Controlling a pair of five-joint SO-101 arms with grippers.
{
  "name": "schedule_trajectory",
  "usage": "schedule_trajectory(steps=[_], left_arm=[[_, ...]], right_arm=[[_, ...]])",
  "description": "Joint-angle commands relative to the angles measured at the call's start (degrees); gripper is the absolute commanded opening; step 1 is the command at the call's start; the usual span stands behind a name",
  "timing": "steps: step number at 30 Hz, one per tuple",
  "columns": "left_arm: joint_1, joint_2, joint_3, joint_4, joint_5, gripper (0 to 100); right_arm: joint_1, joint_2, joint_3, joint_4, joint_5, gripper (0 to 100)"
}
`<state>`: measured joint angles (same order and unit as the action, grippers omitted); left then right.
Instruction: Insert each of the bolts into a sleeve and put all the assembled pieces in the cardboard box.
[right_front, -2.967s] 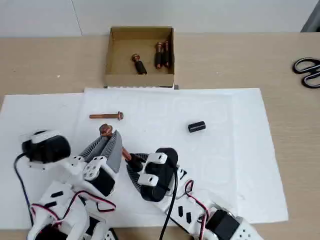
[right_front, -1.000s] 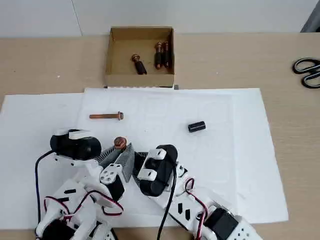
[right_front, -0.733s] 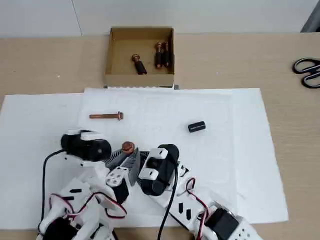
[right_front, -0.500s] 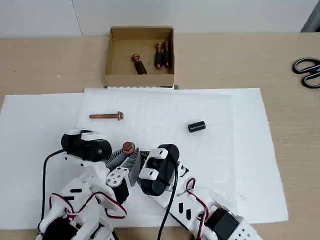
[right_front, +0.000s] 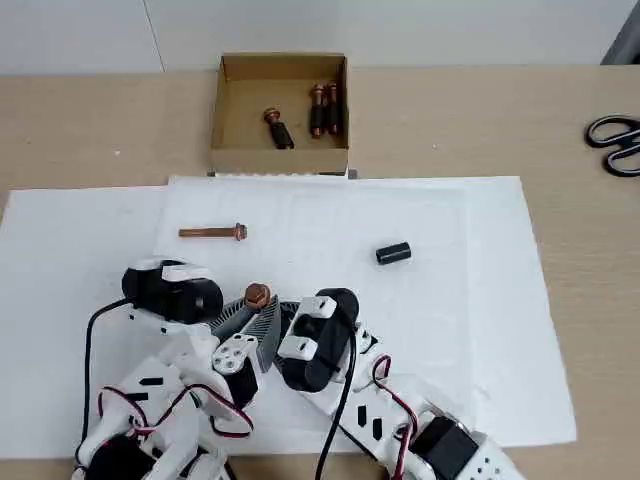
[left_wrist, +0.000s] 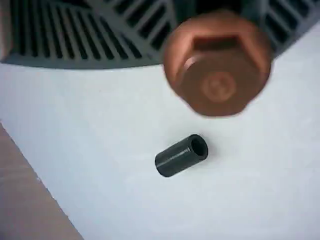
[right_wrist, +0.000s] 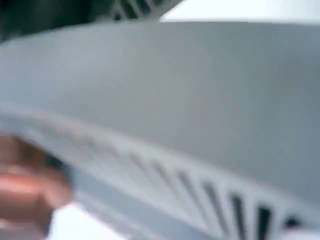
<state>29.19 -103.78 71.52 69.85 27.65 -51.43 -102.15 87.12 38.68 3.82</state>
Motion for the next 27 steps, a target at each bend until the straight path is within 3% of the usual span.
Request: schedule_trajectory(steps=[1, 12, 18, 27], left_arm=[[0.9, -0.1, -0.2, 0.8, -0.4, 14], [0.8, -0.1, -2.8, 0.7, -0.2, 15], [-4.9, 0.0, -2.8, 0.5, -1.6, 15], [-5.4, -0.1, -4.4, 0.7, -1.8, 15]], right_arm=[[1.7, -0.4, -2.2, -2.0, -0.2, 0.2], [1.7, -0.3, -2.1, -1.6, -0.2, 0.2], [1.7, -0.3, -2.1, -1.5, -0.2, 0.2], [1.5, -0.3, -0.4, -1.9, -0.1, 0.2]])
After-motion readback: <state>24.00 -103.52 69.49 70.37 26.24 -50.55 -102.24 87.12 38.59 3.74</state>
